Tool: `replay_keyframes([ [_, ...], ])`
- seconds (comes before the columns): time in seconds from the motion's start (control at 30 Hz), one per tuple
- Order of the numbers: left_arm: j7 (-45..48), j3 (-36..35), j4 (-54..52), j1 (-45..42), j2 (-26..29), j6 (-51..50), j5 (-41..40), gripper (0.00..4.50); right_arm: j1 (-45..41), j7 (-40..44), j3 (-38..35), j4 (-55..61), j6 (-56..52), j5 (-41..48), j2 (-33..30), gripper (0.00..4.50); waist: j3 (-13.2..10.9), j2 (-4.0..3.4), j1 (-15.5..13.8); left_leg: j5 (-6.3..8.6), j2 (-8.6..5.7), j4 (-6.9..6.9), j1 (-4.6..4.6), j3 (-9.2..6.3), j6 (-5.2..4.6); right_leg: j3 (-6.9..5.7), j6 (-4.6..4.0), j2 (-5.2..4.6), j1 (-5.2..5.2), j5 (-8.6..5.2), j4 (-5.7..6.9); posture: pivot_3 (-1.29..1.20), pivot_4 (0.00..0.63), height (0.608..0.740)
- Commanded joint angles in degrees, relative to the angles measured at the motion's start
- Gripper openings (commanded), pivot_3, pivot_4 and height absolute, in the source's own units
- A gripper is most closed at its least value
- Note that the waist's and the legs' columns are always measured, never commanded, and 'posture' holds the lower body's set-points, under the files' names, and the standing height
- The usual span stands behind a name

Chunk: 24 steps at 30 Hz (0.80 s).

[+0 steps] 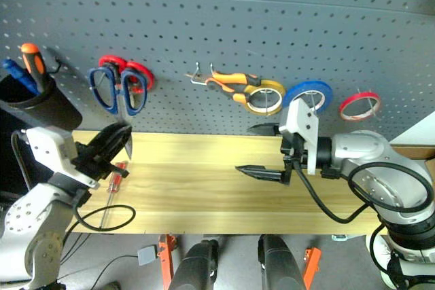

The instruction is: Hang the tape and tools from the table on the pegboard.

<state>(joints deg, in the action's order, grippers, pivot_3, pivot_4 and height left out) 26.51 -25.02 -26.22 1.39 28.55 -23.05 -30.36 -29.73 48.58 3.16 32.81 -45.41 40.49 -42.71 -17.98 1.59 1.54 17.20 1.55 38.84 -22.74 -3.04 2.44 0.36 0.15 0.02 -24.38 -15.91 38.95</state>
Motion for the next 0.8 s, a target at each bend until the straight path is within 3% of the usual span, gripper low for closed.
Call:
replay_keyframes([
  [0.03, 0.03, -1.28, -0.43, 0.62, 0.47, 1.7, 0.24, 0.44, 0.33, -0.01, -1.04, 1.87, 0.39, 0.41, -0.49, 4.5, 0.0, 0.0, 0.01, 0.0, 0.0, 0.0, 0.0, 0.0, -0.01, 0.0, 0.0, 0.0, 0.0, 0.0, 0.0, -0.02, 0.296, 0.74],
  [0.3, -0.1, 2.32, 1.66, -2.19, 0.19, 1.38, 1.54, 0.44, 0.54, -0.51, -0.61, 1.82, 0.73, -0.16, -0.11, 4.5, 0.0, 0.01, -0.04, 0.0, -0.01, 0.03, 0.01, -0.02, -0.01, 0.0, -0.01, 0.0, 0.01, 0.0, 0.04, -0.02, 0.293, 0.74],
  [0.7, -4.59, 0.35, -0.44, 5.86, -2.81, 1.06, 3.31, 4.47, 0.47, -2.29, -1.74, 2.13, 0.69, 1.21, 1.82, 4.5, 0.03, 0.01, 0.13, 0.01, 0.01, 0.04, 0.02, 0.0, -0.01, 0.01, -0.01, -0.01, 0.01, 0.01, 0.05, -0.03, 0.285, 0.74],
  [0.8, -9.7, 1.23, 1.12, 10.57, -2.15, -6.98, 6.43, 4.47, 0.44, -2.38, -1.45, 2.08, 0.67, 1.37, 1.92, 4.5, 0.04, 0.0, 0.18, 0.01, 0.0, 0.04, 0.04, 0.0, -0.03, 0.02, -0.01, -0.01, 0.01, 0.01, 0.06, -0.03, 0.284, 0.74],
])
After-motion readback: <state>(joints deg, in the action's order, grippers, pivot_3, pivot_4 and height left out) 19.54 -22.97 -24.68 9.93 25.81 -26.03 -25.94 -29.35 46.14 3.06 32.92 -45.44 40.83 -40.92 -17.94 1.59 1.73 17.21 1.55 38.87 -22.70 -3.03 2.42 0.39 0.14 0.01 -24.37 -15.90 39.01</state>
